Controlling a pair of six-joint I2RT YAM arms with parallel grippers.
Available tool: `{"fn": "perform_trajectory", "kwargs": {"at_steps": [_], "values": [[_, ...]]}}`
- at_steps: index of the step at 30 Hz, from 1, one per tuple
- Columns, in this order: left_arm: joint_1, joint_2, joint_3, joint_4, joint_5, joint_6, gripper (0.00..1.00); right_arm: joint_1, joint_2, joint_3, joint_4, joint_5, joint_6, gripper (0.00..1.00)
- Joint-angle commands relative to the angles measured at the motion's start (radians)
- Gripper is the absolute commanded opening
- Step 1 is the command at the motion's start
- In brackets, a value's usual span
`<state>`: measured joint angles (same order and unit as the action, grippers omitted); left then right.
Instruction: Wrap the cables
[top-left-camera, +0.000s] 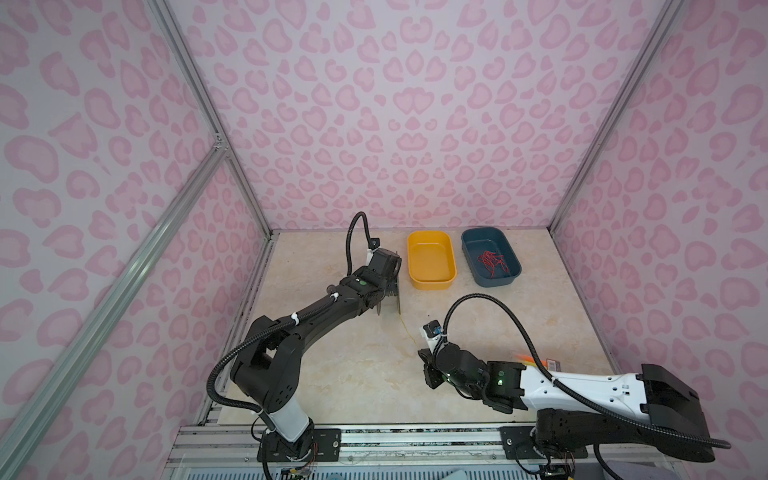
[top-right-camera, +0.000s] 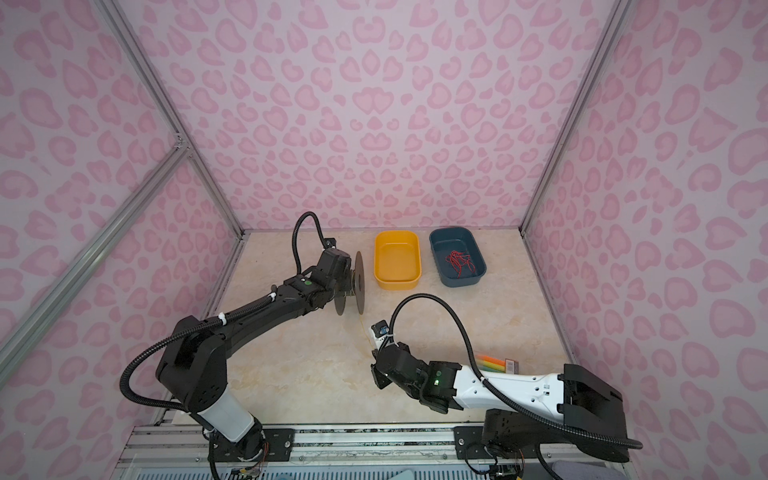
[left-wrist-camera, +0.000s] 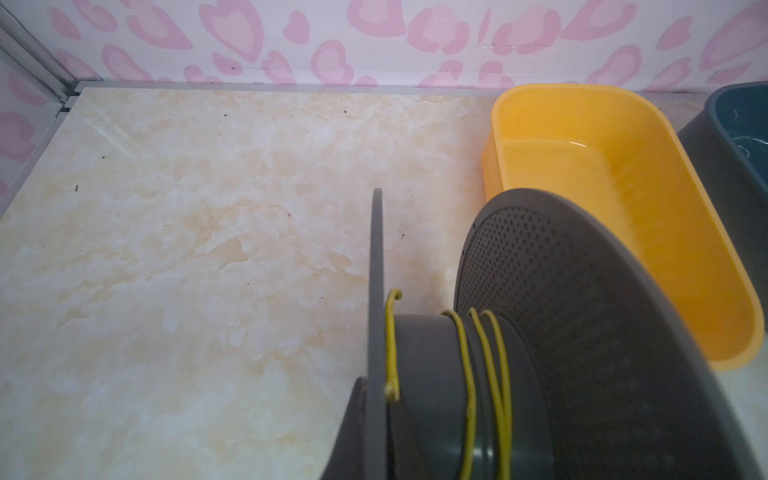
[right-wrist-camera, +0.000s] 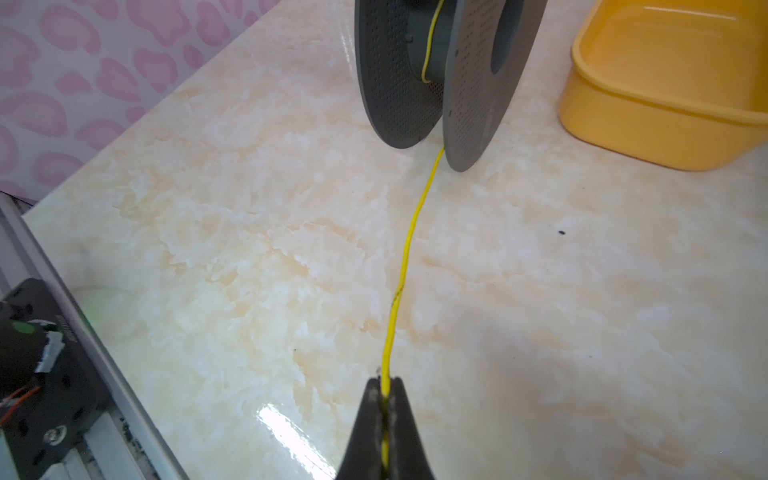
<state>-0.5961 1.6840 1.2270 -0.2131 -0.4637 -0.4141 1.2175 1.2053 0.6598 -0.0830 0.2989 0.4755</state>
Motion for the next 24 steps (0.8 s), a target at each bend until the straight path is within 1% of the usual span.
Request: {"fn": "perform_trajectory", "kwargs": {"at_steps": [1,9,12,14,19,24], "values": [[0.000,0.014,-0.005,0.089,-0.083,0.069,0.04,0.009,0.007,0.052,-0.164,0.053,-0.128,0.00],[-0.039,-0.051,-0.080,0.042,-0.068,0.136,0.04,-0.025,0.095,0.251,-0.213,0.144,-0.324,0.00],[-0.049,-0.086,-0.114,0.026,-0.033,0.157,0.04,-0.047,0.111,0.306,-0.209,0.149,-0.383,0.00],[-0.064,-0.105,-0.131,0.013,-0.038,0.167,0.04,-0.068,0.120,0.342,-0.207,0.154,-0.418,0.00],[-0.096,-0.164,-0.175,-0.008,-0.008,0.180,0.04,-0.116,0.146,0.418,-0.178,0.151,-0.487,0.00],[-0.113,-0.216,-0.185,-0.048,0.069,0.202,0.04,-0.157,0.167,0.446,-0.135,0.148,-0.541,0.00]]}}
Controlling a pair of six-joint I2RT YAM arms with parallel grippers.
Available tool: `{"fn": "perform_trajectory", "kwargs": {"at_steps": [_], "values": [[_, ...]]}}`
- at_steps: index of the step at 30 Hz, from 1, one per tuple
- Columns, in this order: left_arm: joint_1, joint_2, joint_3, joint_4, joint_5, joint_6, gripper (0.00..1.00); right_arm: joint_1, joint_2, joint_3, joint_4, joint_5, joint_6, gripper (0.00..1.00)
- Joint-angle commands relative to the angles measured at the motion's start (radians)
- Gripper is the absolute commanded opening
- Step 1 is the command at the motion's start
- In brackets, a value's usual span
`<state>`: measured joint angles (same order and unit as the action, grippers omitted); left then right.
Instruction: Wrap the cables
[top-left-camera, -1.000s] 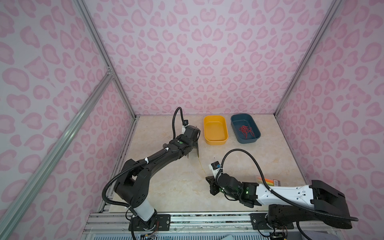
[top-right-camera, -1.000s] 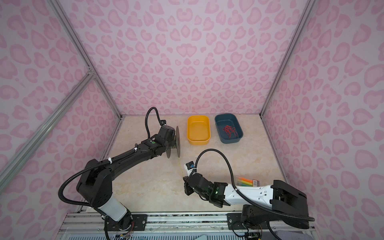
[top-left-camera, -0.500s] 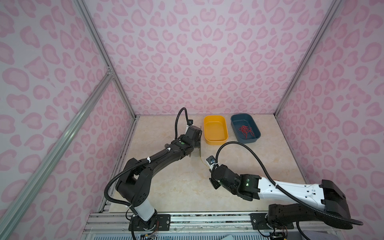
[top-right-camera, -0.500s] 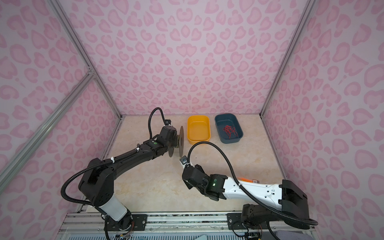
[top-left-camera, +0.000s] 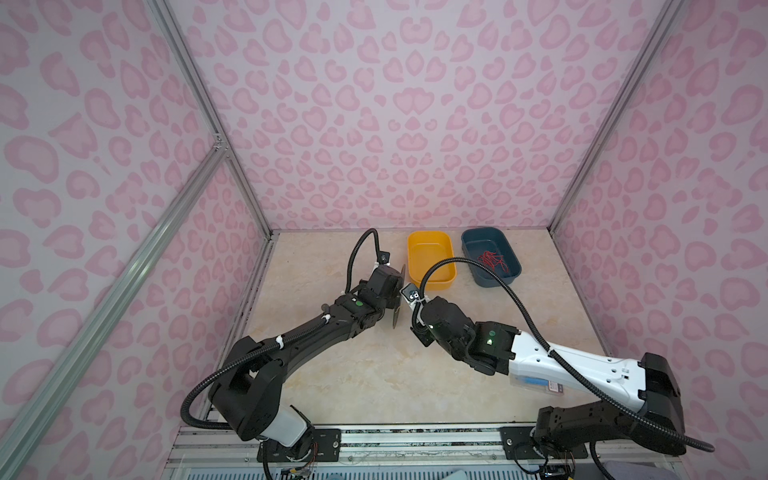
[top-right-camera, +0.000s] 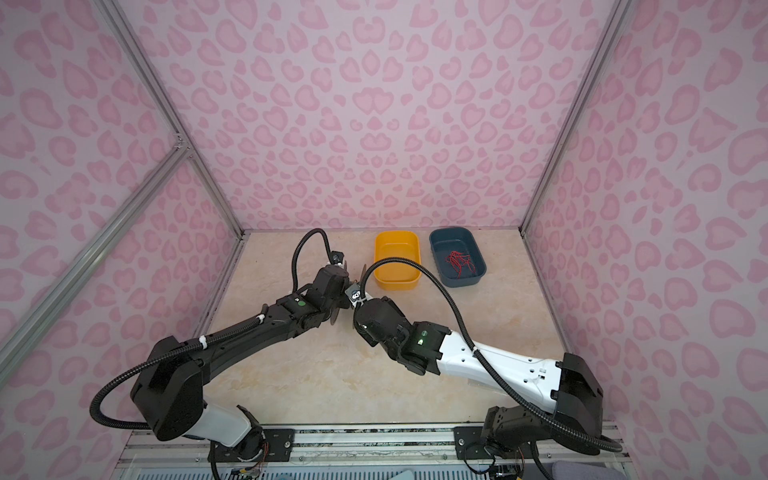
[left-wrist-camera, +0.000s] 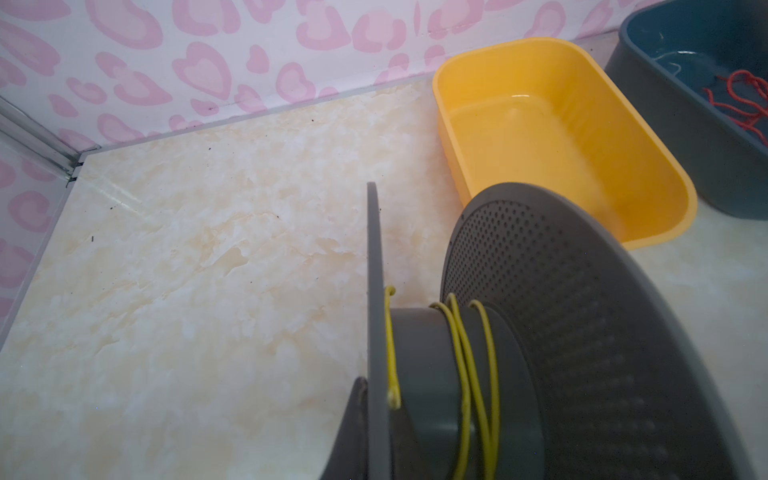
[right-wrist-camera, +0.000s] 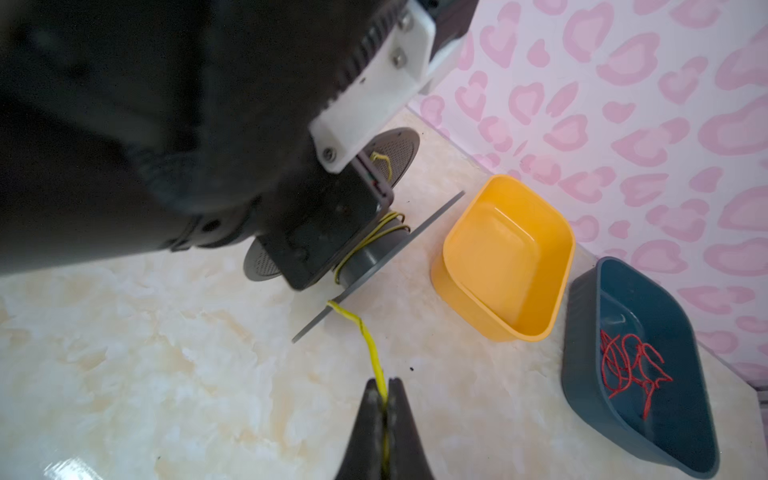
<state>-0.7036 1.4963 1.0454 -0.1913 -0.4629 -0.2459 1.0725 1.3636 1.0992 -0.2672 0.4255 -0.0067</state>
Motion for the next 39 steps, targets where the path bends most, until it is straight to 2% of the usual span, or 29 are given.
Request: {"fn": "perform_trajectory", "kwargs": {"at_steps": [1,8,14,17,21,24,39], "values": [[-0.011,-0.040,-0.002,-0.085,0.088,0.043,0.04,-0.021,0.010,0.007,0.060,0.021,-0.072,0.00],[-0.023,-0.117,0.019,-0.215,0.136,0.099,0.04,-0.092,-0.005,-0.022,0.158,0.007,-0.114,0.00],[-0.022,-0.218,-0.001,-0.259,0.238,0.099,0.04,-0.165,-0.009,-0.027,0.208,-0.034,-0.138,0.00],[-0.015,-0.278,-0.029,-0.239,0.321,0.093,0.04,-0.220,-0.030,-0.052,0.235,-0.107,-0.122,0.00],[0.039,-0.352,-0.087,-0.177,0.500,0.064,0.04,-0.293,-0.062,-0.070,0.266,-0.191,-0.088,0.00],[0.073,-0.387,-0.113,-0.147,0.594,0.051,0.04,-0.341,-0.076,-0.087,0.295,-0.247,-0.073,0.00],[0.274,-0.528,-0.149,-0.061,0.992,-0.038,0.04,-0.431,-0.129,-0.236,0.410,-0.342,-0.029,0.00]]}}
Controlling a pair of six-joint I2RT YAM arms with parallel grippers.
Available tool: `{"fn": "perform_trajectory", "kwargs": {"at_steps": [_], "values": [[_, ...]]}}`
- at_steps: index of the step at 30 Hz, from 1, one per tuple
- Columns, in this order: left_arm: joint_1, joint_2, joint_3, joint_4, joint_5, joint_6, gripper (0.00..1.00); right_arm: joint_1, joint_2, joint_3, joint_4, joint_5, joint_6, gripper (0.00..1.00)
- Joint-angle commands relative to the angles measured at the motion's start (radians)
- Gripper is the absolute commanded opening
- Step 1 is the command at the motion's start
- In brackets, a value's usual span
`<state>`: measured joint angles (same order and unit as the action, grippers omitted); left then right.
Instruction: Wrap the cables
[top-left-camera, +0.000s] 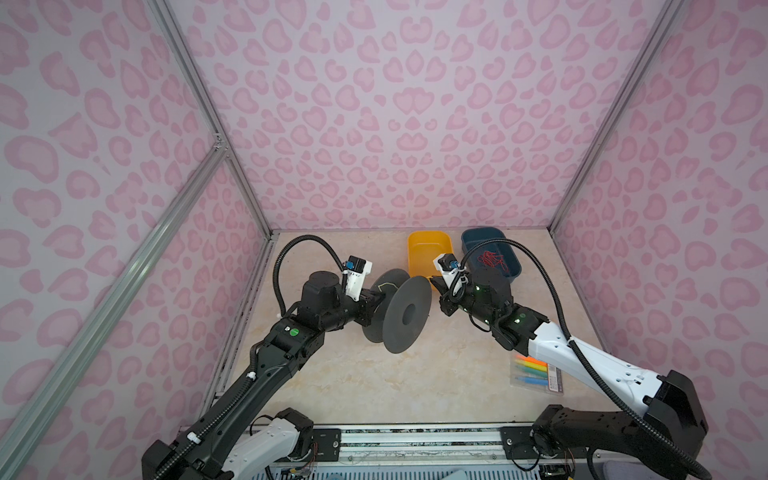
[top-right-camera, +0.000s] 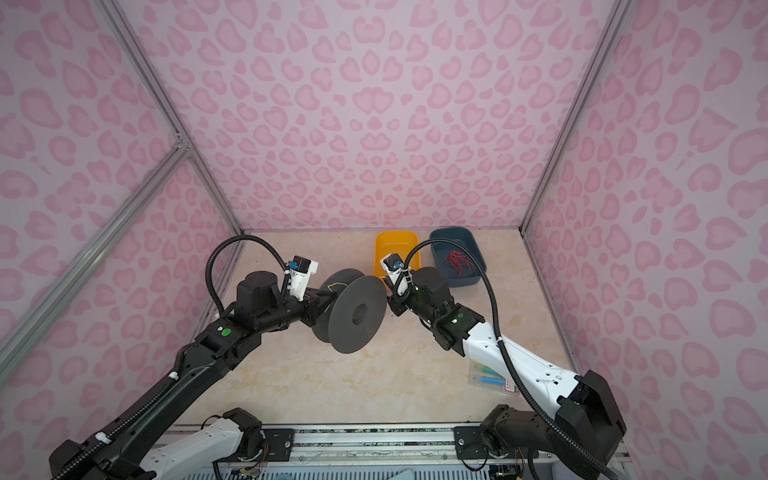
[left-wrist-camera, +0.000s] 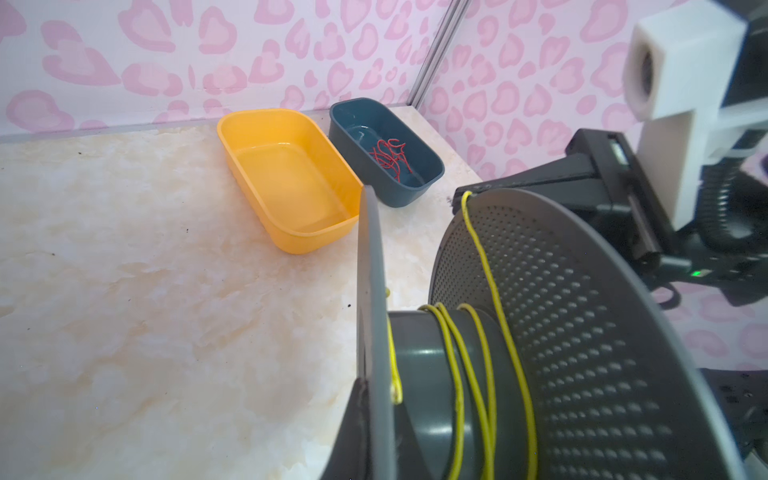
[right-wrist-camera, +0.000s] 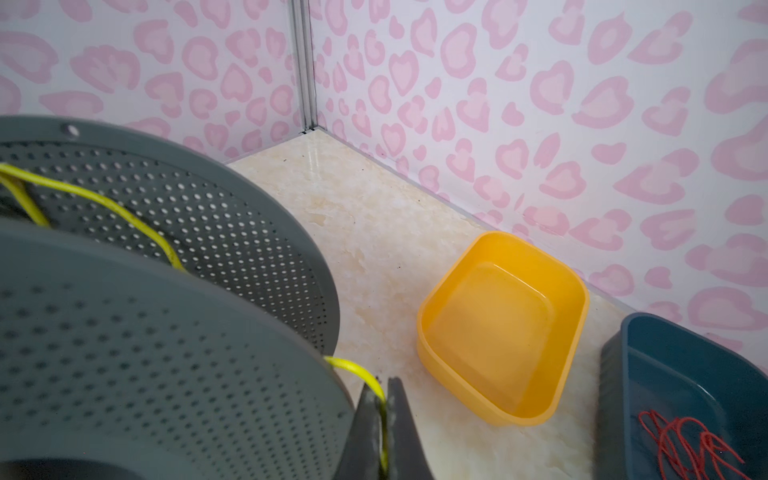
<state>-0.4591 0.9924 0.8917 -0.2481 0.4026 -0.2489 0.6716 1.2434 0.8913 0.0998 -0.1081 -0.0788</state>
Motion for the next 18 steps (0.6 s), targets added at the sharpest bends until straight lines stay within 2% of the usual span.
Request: {"fn": "perform_trajectory", "kwargs": {"at_steps": [1,10,18], "values": [[0.040,-0.024,0.007,0.005,0.145,-0.048,0.04,-0.032,-0.012,-0.038,0.052,0.190,0.047,0.00],[0.160,0.041,0.051,0.159,0.383,-0.170,0.04,-0.079,-0.072,-0.137,0.128,0.096,0.098,0.00],[0.216,0.120,0.118,0.244,0.484,-0.244,0.04,-0.134,-0.079,-0.197,0.207,0.017,0.153,0.00]]}}
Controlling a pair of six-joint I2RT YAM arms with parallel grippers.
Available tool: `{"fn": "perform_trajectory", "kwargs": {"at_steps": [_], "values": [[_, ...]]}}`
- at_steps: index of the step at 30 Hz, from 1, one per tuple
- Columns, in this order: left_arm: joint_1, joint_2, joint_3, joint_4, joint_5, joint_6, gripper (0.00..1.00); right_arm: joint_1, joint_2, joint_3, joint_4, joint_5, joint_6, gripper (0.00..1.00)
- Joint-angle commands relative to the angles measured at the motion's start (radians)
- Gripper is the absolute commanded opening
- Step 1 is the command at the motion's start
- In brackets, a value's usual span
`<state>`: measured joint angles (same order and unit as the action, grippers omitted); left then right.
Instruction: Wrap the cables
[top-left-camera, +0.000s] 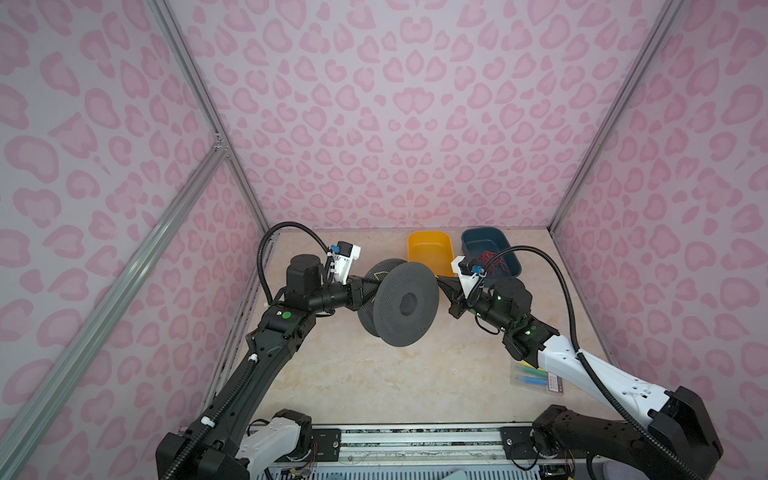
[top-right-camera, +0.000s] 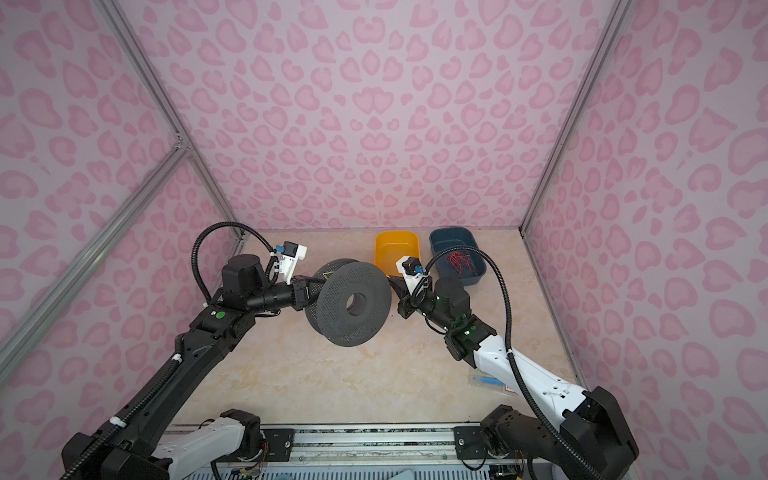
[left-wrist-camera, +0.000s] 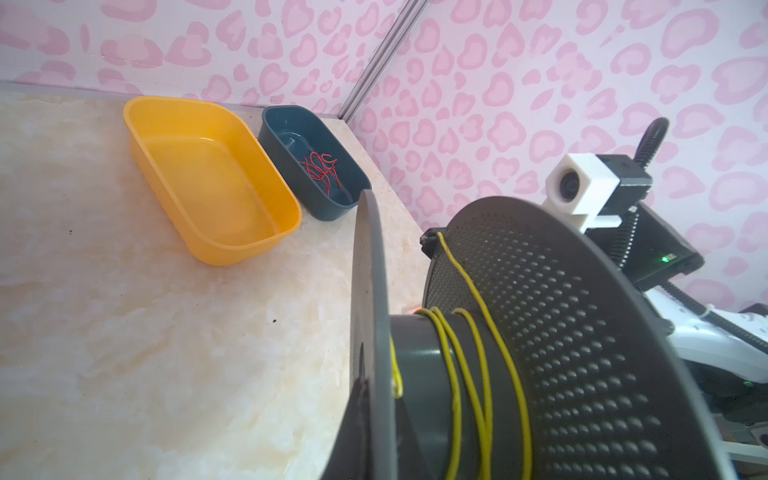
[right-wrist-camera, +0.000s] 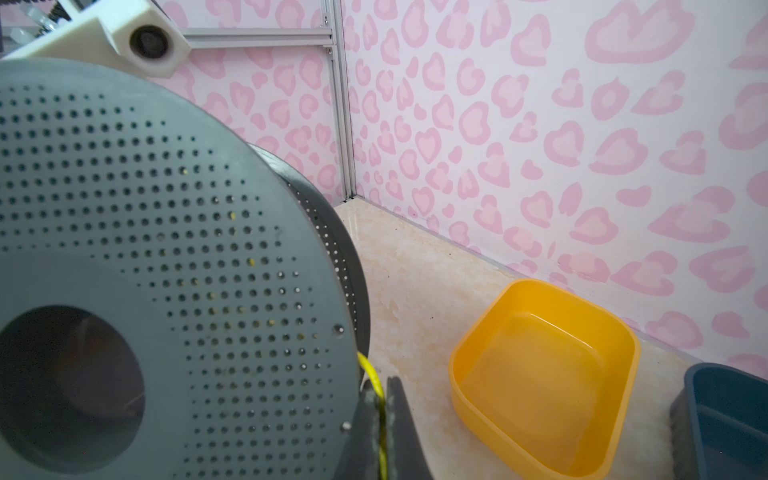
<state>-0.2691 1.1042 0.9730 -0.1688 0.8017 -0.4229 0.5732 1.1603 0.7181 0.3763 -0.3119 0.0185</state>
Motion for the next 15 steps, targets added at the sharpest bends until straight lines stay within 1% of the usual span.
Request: {"fn": "perform_trajectory", "kwargs": {"at_steps": [1,5,11,15], "values": [[0.033,0.016,0.039,0.190,0.095,-0.090,0.04,-0.038,0.008,-0.029,-0.061,0.214,0.061,0.00],[0.054,0.060,0.043,0.321,0.124,-0.200,0.04,-0.038,0.025,-0.030,-0.054,0.185,0.074,0.00],[0.061,0.123,0.064,0.519,0.133,-0.347,0.04,-0.036,0.041,-0.076,0.057,0.088,0.120,0.00],[0.064,0.158,0.066,0.628,0.136,-0.429,0.04,-0.022,0.050,-0.091,0.101,0.086,0.134,0.00]]}}
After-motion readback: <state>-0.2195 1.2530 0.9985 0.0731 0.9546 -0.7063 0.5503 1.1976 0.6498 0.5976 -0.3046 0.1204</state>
